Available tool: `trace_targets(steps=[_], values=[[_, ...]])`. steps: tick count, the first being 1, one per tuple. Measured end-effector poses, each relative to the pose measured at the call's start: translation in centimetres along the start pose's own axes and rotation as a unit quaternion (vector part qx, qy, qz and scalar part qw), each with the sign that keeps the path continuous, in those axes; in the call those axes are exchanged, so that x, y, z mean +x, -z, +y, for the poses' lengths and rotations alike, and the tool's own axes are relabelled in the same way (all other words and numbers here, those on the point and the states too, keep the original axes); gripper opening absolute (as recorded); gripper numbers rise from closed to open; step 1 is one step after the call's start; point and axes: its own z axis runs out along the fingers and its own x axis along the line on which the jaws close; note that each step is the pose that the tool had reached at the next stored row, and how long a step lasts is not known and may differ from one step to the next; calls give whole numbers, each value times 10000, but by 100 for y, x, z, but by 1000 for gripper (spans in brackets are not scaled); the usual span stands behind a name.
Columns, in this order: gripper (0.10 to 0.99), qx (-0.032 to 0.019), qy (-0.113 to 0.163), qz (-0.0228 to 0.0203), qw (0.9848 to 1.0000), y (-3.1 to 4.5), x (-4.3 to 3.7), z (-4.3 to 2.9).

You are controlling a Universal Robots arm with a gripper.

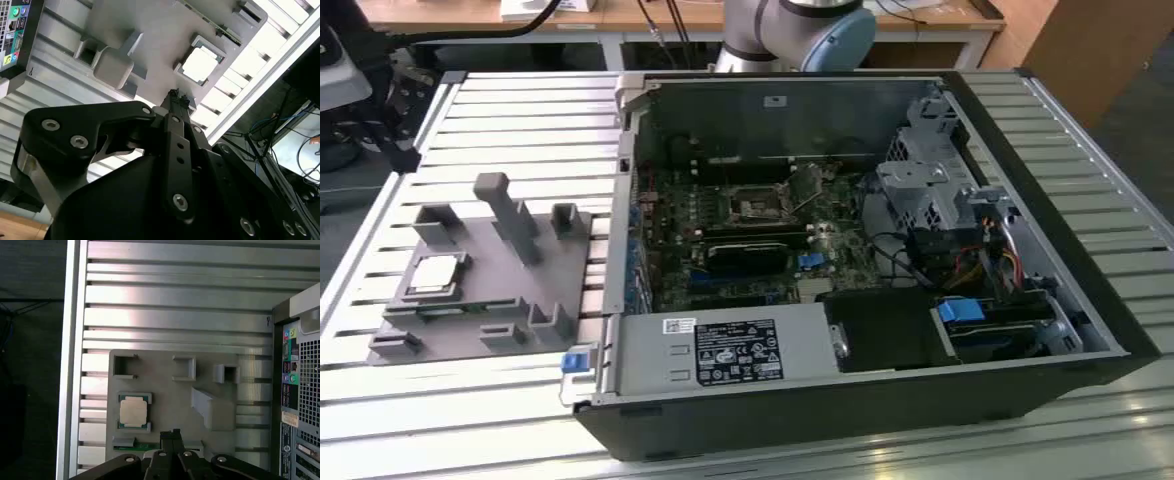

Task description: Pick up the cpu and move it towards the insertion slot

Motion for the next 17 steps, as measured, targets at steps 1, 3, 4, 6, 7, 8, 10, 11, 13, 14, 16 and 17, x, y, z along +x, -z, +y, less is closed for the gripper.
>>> trace_targets(steps=[1, 3, 4, 6, 7, 8, 10, 11, 13, 14, 16, 17], values=[[106, 0, 0, 0, 10000, 0, 0, 0], [106, 0, 0, 0, 10000, 0, 0, 0], [106, 0, 0, 0, 10000, 0, 0, 0], [106, 0, 0, 0, 10000, 0, 1, 0], [106, 0, 0, 1, 10000, 1, 3, 0], [106, 0, 0, 1, 10000, 1, 5, 0], [106, 0, 0, 0, 10000, 0, 9, 0], [106, 0, 0, 0, 10000, 0, 15, 0], [106, 0, 0, 0, 10000, -1, 33, 1], [106, 0, 0, 0, 10000, 0, 41, 1], [106, 0, 0, 0, 10000, -1, 63, 1], [106, 0, 0, 1, 10000, -1, 76, 1]])
